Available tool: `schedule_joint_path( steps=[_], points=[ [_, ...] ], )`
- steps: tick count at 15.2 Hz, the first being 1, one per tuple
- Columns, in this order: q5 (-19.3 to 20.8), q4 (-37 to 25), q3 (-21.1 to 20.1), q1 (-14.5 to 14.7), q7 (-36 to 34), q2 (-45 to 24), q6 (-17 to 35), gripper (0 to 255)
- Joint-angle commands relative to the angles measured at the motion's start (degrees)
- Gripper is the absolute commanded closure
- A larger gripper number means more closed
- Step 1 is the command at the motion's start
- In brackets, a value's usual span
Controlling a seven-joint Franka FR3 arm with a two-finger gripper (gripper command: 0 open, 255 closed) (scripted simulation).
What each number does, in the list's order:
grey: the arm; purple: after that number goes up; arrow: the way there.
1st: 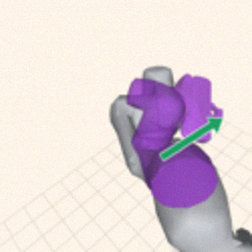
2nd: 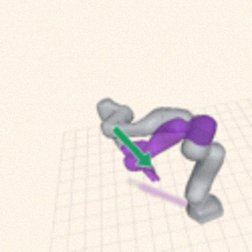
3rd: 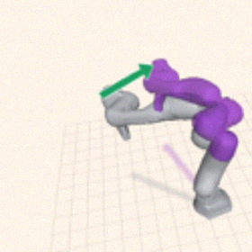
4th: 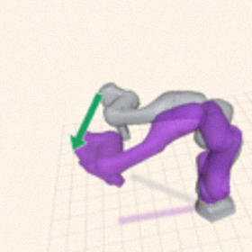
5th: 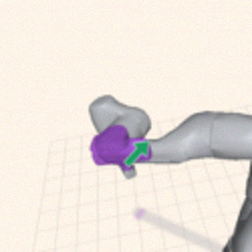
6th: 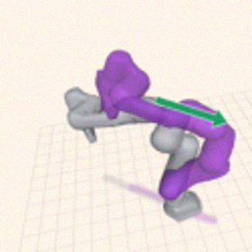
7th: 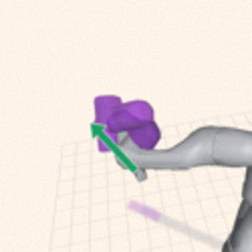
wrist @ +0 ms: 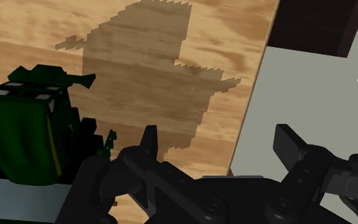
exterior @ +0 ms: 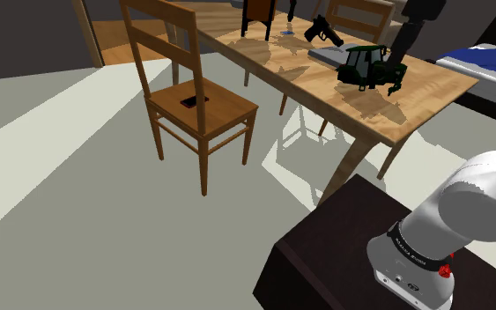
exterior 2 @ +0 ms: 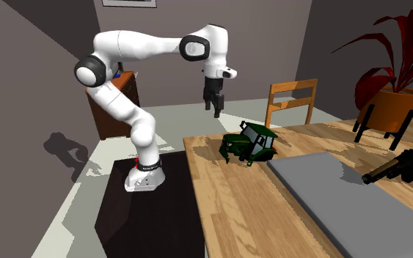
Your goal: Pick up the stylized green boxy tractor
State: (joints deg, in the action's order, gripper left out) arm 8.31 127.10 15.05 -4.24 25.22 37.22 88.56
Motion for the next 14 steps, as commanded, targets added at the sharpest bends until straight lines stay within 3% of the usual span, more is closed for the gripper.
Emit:
schedule_joint_path(
  steps=[1, 7, 12, 14],
  points=[
    [1.4, -0.9, 2.6, -0.6, 2.9, -1.9, 1.5, 0],
    [3.4, -6.3, 10.0, -1.5, 11.0, -9.0, 4.9, 0],
    [2.9, -12.1, 16.1, -1.7, 18.0, -16.3, 7.4, 0],
    [3.1, -10.5, 16.2, -1.8, 17.9, -16.1, 8.9, 0]
  ],
)
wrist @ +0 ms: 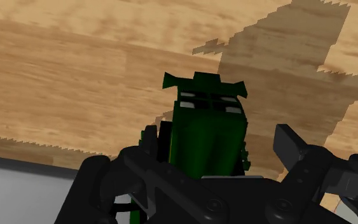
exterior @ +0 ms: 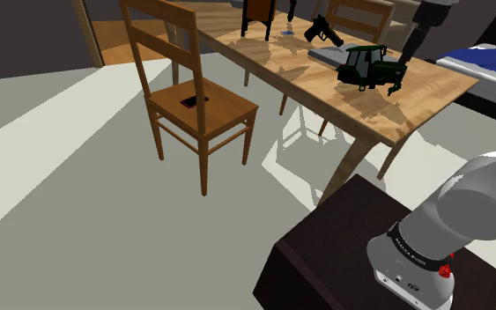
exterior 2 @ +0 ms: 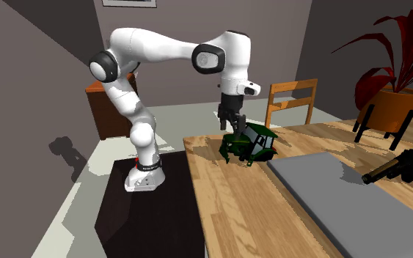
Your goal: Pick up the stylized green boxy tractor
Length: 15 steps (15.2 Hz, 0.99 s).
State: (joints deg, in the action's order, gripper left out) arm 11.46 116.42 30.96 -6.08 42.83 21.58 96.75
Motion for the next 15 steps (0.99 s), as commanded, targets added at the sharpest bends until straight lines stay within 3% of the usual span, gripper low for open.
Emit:
schedule_joint_path(
  steps=[1, 7, 8, 15],
  points=[
    [0.0, 1.0, 0.4, 0.0, 0.2, -0.5, 1.5, 0],
    [0.3, 4.5, 0.9, -0.2, 0.1, -0.4, 5.0, 0],
    [0.2, 4.5, 0.8, -0.2, 0.1, -0.5, 5.0, 255],
    [0.2, 4.3, 0.9, -0.2, 0.1, -0.6, 5.0, 255]
  ],
)
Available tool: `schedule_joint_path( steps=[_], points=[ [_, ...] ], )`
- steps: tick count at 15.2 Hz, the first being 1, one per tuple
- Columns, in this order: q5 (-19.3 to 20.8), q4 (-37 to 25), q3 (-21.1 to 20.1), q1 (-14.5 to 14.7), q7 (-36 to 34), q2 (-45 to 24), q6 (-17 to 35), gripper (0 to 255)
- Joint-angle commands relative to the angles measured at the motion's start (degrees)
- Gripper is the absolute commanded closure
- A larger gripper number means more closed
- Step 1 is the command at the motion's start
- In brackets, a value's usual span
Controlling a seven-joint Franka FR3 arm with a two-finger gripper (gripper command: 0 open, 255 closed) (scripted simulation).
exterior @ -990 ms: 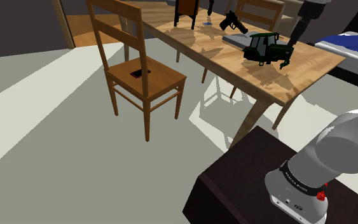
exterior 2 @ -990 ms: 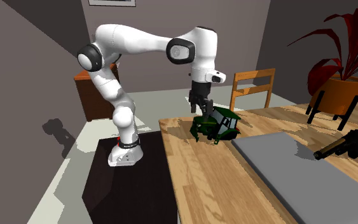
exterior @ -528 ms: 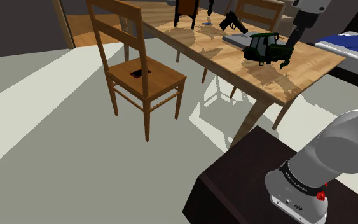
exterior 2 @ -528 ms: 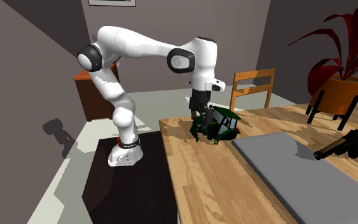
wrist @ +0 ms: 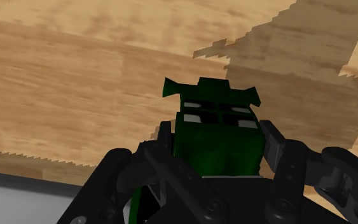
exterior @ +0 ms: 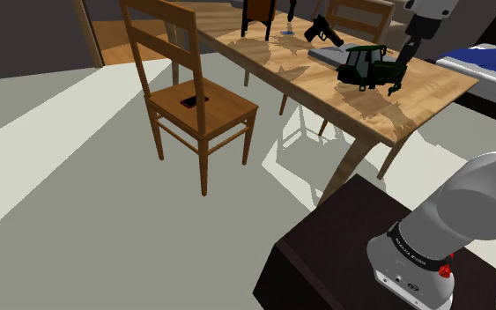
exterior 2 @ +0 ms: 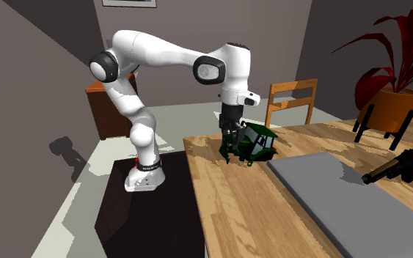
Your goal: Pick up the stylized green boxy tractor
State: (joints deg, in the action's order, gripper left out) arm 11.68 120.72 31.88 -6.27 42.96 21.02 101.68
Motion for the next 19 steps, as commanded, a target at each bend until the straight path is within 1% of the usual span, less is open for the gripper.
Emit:
schedule_joint_path(
  steps=[1, 2, 4, 17, 19],
  points=[
    [0.0, 0.0, 0.0, 0.0, 0.0, -0.1, 0.1, 255],
    [0.1, 0.2, -0.1, 0.0, 0.0, 0.2, 0.1, 255],
    [0.0, -1.3, -0.3, 0.1, 0.0, 0.2, -1.5, 255],
    [-1.1, -12.3, -1.1, 0.7, 0.8, -1.1, -11.3, 255],
    [-1.2, -12.5, -1.1, 0.7, 0.8, -1.1, -11.4, 255]
  ],
)
